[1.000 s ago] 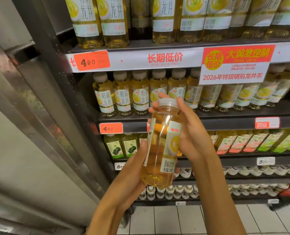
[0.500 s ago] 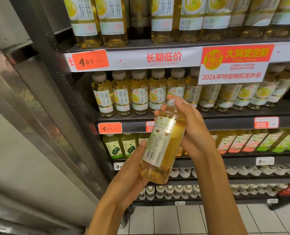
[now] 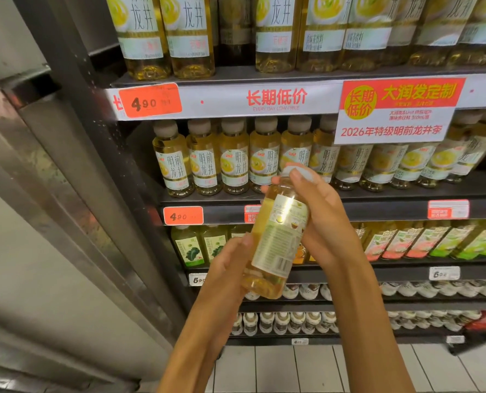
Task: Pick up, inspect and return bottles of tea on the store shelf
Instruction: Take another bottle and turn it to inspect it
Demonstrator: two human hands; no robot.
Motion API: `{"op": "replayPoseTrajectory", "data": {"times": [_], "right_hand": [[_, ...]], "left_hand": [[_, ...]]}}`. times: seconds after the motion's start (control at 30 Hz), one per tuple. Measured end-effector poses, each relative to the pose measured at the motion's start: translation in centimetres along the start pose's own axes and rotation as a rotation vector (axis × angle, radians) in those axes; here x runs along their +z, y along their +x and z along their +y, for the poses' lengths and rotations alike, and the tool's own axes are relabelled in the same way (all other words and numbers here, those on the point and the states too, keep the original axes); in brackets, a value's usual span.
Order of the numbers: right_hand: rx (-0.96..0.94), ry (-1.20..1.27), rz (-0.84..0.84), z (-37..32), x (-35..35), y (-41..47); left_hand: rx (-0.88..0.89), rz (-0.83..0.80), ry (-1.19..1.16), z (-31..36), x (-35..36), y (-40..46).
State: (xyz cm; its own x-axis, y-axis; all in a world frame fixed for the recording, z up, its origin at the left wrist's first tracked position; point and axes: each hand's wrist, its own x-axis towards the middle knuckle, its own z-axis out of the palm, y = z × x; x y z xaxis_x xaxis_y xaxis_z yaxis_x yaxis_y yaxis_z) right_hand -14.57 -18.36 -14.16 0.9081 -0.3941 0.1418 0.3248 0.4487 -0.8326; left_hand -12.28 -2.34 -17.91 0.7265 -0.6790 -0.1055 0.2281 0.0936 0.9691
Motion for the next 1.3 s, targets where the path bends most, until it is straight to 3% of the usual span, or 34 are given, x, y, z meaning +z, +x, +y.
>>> {"op": "replayPoseTrajectory", "data": {"times": [0.17, 0.3, 0.53, 0.63, 0.8, 0.97, 1.1, 1.3], "right_hand": [[-0.053, 0.131, -0.018, -0.2, -0.5, 0.2], [-0.11, 0.139, -0.06, -0.4, -0.5, 0.0], [-0.036, -0.083, -0.045, -1.3, 0.0, -0.2], [-0.037, -0.081, -0.064, -1.2, 0.2, -0.2], [-0.072, -0.016, -0.045, -0.7, 0.3, -0.2], [-0.073, 0.068, -0.081, -0.8, 0.0, -0.3], [-0.063, 0.133, -0.078, -0.9, 0.2, -0.6], [0.011, -0.077, 0.045, -1.1, 0.2, -0.4]], "left_hand": [[-0.124, -0.106, -0.1, 0.7, 0.3, 0.9], [-0.115, -0.174, -0.027, 0.6, 0.5, 1.2], [0.086, -0.032, 0.043, 0.8, 0.5, 1.3], [0.057, 0.001, 0.03, 0.7, 0.5, 1.1], [-0.014, -0.125, 0.126, 0.8, 0.6, 0.8], [-0.071, -0.199, 0.037, 0.5, 0.2, 0.5], [-0.077, -0.128, -0.047, 0.1, 0.1, 0.6], [-0.044, -0.057, -0.014, 0.4, 0.6, 0.4]]}}
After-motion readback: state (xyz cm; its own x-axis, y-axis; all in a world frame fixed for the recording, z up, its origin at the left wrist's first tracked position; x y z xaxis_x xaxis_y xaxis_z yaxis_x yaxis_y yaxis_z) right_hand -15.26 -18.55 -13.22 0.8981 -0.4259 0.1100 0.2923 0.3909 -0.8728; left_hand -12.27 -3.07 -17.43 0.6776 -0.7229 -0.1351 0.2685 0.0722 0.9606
